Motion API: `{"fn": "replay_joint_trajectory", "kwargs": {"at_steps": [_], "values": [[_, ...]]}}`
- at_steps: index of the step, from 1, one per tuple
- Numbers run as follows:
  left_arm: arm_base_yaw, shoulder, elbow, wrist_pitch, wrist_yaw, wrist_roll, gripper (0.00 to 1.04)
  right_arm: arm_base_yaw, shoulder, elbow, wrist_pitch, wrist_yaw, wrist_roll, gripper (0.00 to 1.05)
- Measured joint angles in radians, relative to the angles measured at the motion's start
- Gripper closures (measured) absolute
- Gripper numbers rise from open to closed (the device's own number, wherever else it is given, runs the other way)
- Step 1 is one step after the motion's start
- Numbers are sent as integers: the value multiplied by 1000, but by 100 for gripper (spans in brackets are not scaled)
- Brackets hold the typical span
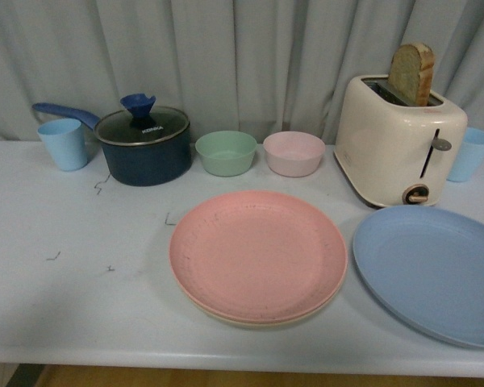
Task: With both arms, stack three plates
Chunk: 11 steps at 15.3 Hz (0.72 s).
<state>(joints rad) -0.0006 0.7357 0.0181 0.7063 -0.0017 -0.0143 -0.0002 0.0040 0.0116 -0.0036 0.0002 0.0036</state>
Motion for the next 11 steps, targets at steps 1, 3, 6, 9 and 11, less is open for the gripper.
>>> {"fn": "replay_joint_trajectory", "kwargs": {"at_steps": [1,3,6,9,11], "values": [[0,-53,-7,-48,0,0,103,0,0,0,0,0,0,6],[0,-157,-7,-140,0,0,103,0,0,0,0,0,0,6],[0,-278,-7,-254,0,0,103,0,0,0,0,0,0,6],[0,-378,-7,-349,0,0,103,0,0,0,0,0,0,6],[0,-431,-7,-401,0,0,103,0,0,0,0,0,0,6]]}}
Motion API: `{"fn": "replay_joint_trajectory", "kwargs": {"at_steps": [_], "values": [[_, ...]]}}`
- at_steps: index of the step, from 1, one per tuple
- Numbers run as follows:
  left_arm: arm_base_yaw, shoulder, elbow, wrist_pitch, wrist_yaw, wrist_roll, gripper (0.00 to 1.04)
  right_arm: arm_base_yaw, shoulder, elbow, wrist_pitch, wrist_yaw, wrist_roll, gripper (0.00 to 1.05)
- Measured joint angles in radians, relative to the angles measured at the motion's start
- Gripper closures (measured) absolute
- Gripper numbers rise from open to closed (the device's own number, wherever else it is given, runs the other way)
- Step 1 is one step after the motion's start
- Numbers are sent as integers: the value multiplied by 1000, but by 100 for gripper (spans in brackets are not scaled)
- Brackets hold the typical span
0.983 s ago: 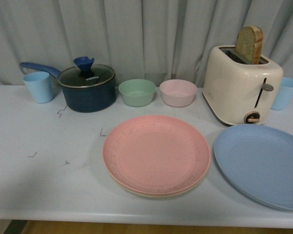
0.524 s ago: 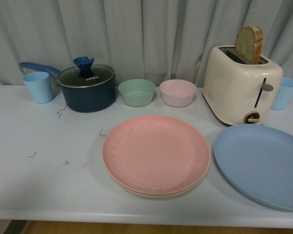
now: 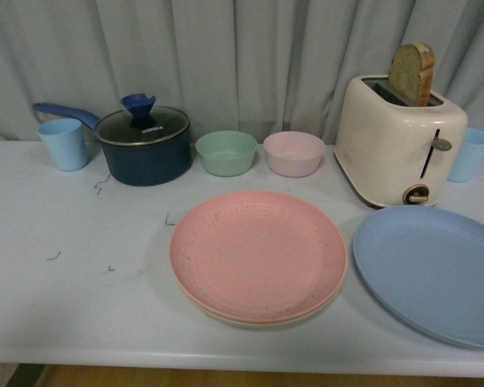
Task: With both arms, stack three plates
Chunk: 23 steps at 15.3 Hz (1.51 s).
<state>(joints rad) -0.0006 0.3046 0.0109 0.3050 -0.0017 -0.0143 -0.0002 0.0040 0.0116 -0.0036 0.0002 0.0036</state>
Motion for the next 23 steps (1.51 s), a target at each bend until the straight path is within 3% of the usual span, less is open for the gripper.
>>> {"fn": "replay_joint_trajectory", "kwargs": {"at_steps": [7,8,12,14,16,17,20,23], "values": [[0,-135,0,-134,0,0,103,0,0,0,0,0,0,6],[0,-236,1,-295,5,0,103,0,0,0,0,0,0,6],[0,-297,0,-306,2,0,100,0,0,0,-1,0,0,6],[0,-297,0,-309,2,0,75,0,0,0,0,0,0,6],[0,-297,0,-309,2,0,51,-61,277,157,-338,-35,3,6],[0,-297,0,-307,2,0,39,-135,412,197,-341,-69,-10,6],[0,-297,0,-308,2,2,5,-302,796,303,-121,-140,-142,6],[0,-297,0,-308,2,1,7,-372,1178,463,76,-139,-254,6]]}}
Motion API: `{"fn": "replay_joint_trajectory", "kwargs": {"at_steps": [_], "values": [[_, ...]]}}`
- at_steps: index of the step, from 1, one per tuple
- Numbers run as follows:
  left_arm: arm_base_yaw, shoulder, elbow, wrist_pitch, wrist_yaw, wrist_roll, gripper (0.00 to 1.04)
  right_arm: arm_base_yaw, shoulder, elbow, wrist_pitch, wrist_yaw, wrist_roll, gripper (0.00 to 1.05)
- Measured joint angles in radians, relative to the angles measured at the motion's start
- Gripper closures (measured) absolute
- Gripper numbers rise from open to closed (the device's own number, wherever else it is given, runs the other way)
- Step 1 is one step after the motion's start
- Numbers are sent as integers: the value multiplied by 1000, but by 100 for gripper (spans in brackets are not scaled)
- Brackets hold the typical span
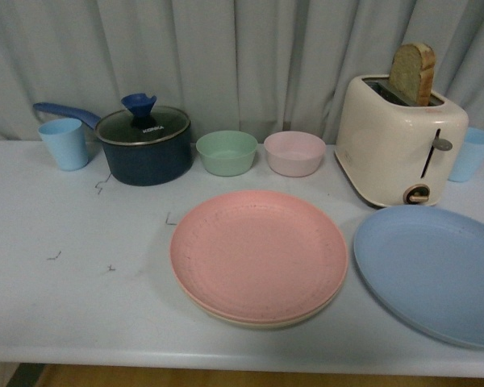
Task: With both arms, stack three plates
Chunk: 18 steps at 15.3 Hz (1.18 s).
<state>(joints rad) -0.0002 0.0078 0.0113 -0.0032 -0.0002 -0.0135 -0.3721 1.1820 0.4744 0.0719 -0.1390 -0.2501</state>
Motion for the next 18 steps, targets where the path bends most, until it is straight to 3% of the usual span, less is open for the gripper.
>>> {"fn": "replay_joint_trajectory", "kwargs": {"at_steps": [5,8,13,18], "values": [[0,0,0,0,0,0,7,-20,474,269,103,-85,34,6],[0,0,0,0,0,0,7,18,666,370,120,-113,85,6],[0,0,0,0,0,0,7,85,893,541,130,-83,156,6],[0,0,0,0,0,0,7,113,978,589,133,-18,180,6]]}}
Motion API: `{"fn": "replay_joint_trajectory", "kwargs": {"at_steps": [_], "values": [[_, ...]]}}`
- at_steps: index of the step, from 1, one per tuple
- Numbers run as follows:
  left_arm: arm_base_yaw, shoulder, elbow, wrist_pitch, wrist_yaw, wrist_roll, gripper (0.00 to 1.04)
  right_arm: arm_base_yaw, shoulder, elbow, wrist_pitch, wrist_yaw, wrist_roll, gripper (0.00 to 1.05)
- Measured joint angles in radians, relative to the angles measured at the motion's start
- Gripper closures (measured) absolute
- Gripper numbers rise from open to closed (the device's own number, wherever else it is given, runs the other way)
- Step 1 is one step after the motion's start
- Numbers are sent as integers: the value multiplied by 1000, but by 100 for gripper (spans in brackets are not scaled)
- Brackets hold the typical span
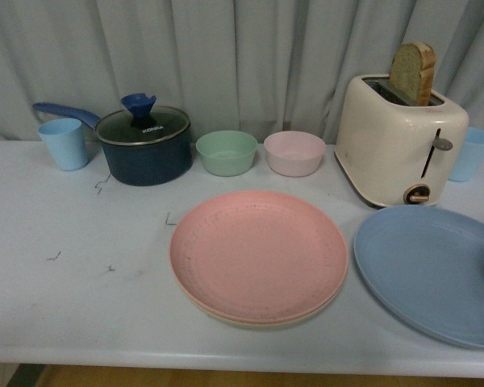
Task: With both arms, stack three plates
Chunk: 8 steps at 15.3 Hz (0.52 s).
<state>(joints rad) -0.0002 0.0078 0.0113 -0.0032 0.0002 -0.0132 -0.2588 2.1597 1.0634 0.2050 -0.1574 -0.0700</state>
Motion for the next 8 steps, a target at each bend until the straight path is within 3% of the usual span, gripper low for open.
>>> {"fn": "replay_joint_trajectory", "kwargs": {"at_steps": [1,8], "values": [[0,0,0,0,0,0,7,6,7,2,-2,13,2,12],[0,0,0,0,0,0,7,5,4,-18,22,26,2,88]]}}
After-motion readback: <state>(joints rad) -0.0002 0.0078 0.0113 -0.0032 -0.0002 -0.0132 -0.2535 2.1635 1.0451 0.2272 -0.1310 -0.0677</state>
